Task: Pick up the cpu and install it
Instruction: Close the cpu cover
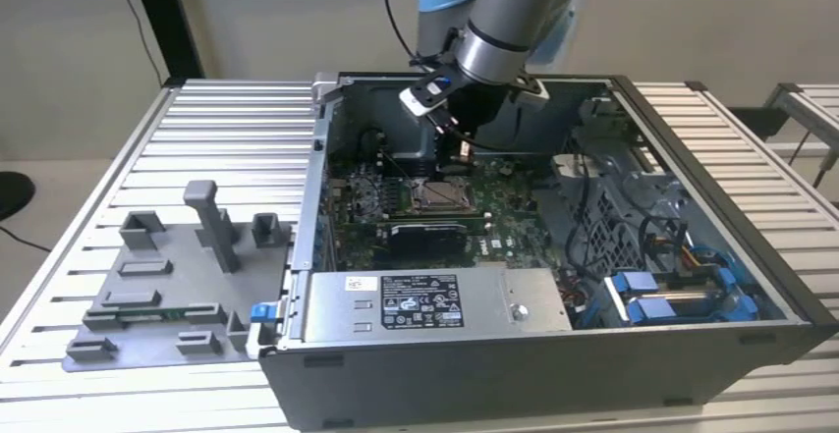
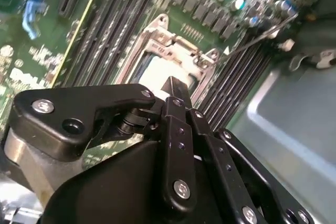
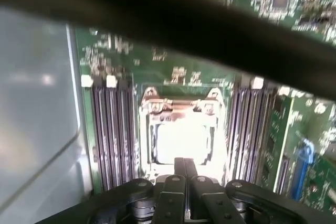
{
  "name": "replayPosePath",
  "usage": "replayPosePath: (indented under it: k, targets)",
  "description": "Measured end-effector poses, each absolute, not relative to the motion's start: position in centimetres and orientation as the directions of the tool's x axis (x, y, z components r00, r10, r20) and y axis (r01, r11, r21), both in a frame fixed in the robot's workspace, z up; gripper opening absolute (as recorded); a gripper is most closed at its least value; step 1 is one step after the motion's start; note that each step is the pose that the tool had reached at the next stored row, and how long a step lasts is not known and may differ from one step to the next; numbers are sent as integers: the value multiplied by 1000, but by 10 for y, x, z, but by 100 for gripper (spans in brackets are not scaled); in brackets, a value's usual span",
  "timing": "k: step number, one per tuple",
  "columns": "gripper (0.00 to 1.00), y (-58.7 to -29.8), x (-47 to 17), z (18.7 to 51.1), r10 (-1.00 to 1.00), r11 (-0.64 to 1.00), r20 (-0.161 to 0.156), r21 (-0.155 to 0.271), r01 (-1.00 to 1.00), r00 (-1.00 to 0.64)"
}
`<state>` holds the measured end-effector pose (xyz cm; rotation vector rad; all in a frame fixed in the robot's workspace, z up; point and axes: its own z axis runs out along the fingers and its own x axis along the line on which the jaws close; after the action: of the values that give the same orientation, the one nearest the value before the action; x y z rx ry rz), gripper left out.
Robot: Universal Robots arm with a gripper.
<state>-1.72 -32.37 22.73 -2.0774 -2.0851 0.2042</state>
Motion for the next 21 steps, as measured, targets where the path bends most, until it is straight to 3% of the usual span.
replayPosePath:
  k: [15, 21]
  targets:
    - [0, -307, -59, 226, 999, 8, 38, -212, 977, 0]
    - [0, -307, -68, 226, 999, 8, 36, -172, 985, -2]
